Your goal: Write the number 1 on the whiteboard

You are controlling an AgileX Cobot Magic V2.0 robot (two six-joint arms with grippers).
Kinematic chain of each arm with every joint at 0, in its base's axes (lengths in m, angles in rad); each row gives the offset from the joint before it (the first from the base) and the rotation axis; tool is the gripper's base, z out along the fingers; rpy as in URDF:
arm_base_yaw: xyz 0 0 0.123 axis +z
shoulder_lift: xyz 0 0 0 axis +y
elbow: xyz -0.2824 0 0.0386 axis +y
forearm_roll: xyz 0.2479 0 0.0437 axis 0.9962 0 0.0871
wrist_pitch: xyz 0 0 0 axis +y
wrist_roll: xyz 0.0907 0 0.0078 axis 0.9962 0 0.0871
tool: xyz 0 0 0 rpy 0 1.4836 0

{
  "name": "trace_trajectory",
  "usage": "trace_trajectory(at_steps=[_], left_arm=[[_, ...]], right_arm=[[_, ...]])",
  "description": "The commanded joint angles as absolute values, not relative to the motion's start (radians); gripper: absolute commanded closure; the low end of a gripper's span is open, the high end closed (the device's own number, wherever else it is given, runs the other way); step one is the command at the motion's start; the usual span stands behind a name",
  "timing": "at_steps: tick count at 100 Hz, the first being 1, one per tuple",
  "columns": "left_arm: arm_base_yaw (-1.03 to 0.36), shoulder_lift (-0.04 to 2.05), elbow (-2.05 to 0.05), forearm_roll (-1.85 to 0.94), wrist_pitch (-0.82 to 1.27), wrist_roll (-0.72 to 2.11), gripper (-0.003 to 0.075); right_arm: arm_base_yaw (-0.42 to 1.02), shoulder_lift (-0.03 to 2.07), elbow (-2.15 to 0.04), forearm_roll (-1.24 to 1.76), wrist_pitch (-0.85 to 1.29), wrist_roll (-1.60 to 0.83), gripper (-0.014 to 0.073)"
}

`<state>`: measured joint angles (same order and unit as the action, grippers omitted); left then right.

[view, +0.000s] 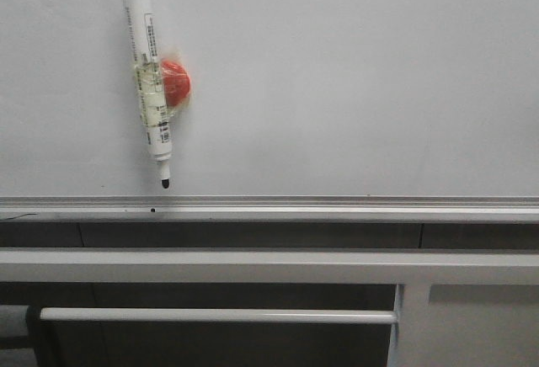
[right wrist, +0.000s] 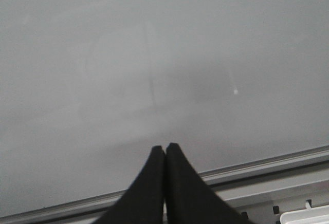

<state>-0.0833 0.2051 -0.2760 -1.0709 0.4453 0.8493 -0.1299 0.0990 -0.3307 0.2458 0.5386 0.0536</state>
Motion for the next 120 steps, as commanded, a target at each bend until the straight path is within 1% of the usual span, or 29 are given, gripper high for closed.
trace_trajectory(at_steps=[1,17,54,120], left_arm=[[-0.092,0.226,-0.277,-1.211,0.425,0.939,0.0310],[-0.092,0.226,-0.232,-1.344,0.451,1.070,0.0311],[-0.092,0.226,-0.182,-1.481,0.462,1.222,0.0312],[-0.092,0.226,-0.182,-1.510,0.477,1.307,0.0312]], right_arm=[[-0.135,0.148,-0.396,0.244,0.512,0.019,0.0657],[-0.135,0.187,-0.442,0.244,0.536,0.019,0.0657],[-0.135,0.194,-0.452,0.250,0.547,0.019,0.0657],[-0.135,0.194,-0.452,0.250,0.547,0.019,0.0657]])
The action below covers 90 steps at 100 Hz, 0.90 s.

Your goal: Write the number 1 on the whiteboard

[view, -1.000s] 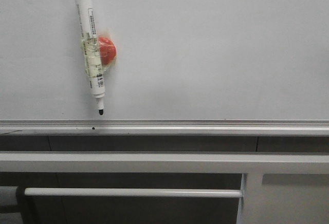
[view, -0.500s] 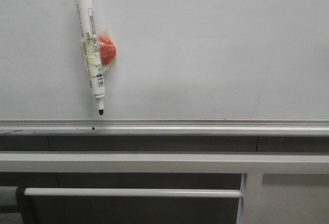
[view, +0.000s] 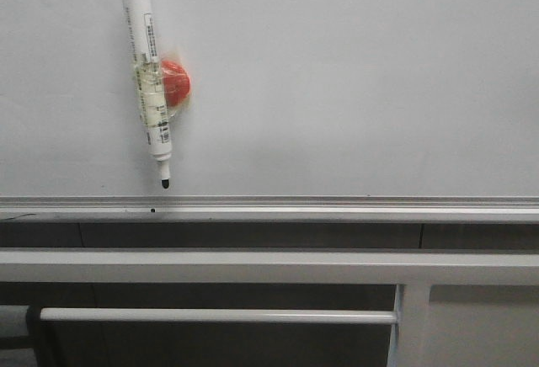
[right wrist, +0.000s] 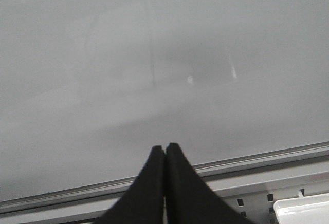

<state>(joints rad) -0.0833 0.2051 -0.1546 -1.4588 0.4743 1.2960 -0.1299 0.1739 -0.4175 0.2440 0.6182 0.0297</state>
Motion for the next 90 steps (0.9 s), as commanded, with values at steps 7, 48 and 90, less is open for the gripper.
trace_trajectory(at_steps=[7,48,90], left_arm=[[-0.092,0.226,-0.186,-1.483,0.477,1.301,0.0312],[-0.139,0.226,-0.293,-0.711,0.355,0.477,0.0311],[-0.534,0.322,-0.222,-0.175,-0.064,-0.095,0.0311]], right_arm=[[-0.135,0.194,-0.452,0.250,0.547,0.019,0.0657],[-0.135,0.194,-0.452,0.250,0.547,0.019,0.0657],[-0.135,0.194,-0.452,0.250,0.547,0.019,0.0657]])
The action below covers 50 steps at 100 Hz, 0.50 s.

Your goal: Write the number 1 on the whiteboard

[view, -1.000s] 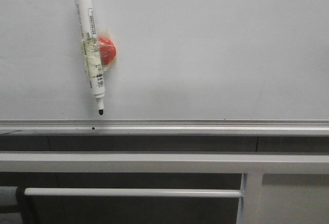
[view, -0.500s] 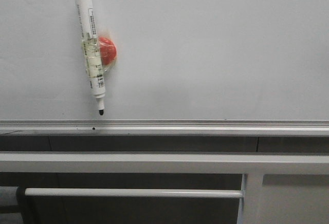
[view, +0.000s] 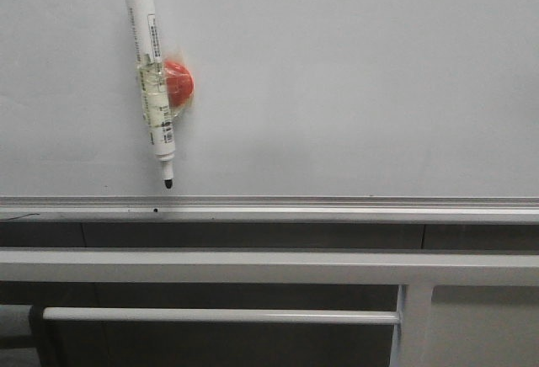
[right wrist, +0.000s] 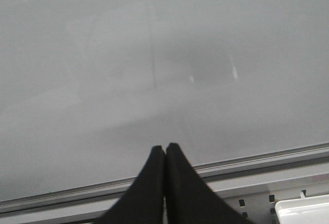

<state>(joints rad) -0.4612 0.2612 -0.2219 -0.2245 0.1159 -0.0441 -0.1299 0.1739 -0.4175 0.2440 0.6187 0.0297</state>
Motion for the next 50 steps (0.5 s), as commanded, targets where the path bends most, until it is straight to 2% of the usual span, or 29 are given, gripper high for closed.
trace_trajectory(at_steps=[1,32,50], left_arm=[[-0.539,0.334,-0.220,-0.175,-0.073,-0.095,0.0311],[-0.596,0.597,-0.133,-0.165,-0.414,-0.113,0.0311],[-0.724,0.757,-0.106,-0.125,-0.668,-0.135,0.0310]], right_arm=[[-0.135,0.194,-0.452,0.250,0.547,0.019,0.0657],[-0.135,0.194,-0.452,0.250,0.547,0.019,0.0657],[-0.135,0.194,-0.452,0.250,0.547,0.019,0.0657]])
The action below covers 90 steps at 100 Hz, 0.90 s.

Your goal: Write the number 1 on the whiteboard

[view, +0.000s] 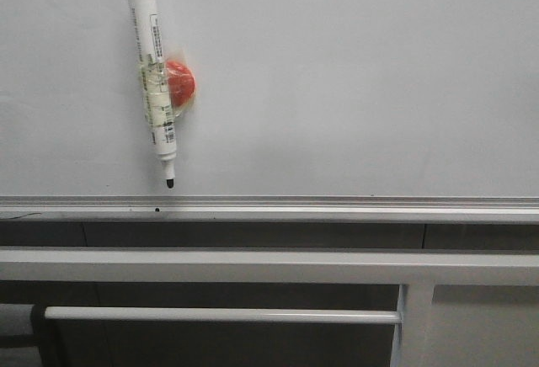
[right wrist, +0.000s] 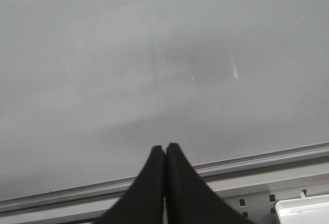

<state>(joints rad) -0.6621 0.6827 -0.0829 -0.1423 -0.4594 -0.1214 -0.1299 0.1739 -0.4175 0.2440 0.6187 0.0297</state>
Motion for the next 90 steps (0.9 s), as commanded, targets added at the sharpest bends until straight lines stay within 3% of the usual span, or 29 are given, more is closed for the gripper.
trace_trajectory(at_steps=[1,28,90], left_arm=[[-0.730,0.764,-0.106,-0.127,-0.684,-0.135,0.0310],[-0.829,1.022,-0.105,-0.129,-0.919,-0.135,0.0310],[-0.877,1.280,-0.078,-0.141,-1.234,-0.169,0.0310]], right_arm=[[-0.135,0.194,-0.452,0.250,0.547,0.019,0.0657],[-0.135,0.194,-0.452,0.250,0.547,0.019,0.0657],[-0.135,0.194,-0.452,0.250,0.547,0.019,0.0657]])
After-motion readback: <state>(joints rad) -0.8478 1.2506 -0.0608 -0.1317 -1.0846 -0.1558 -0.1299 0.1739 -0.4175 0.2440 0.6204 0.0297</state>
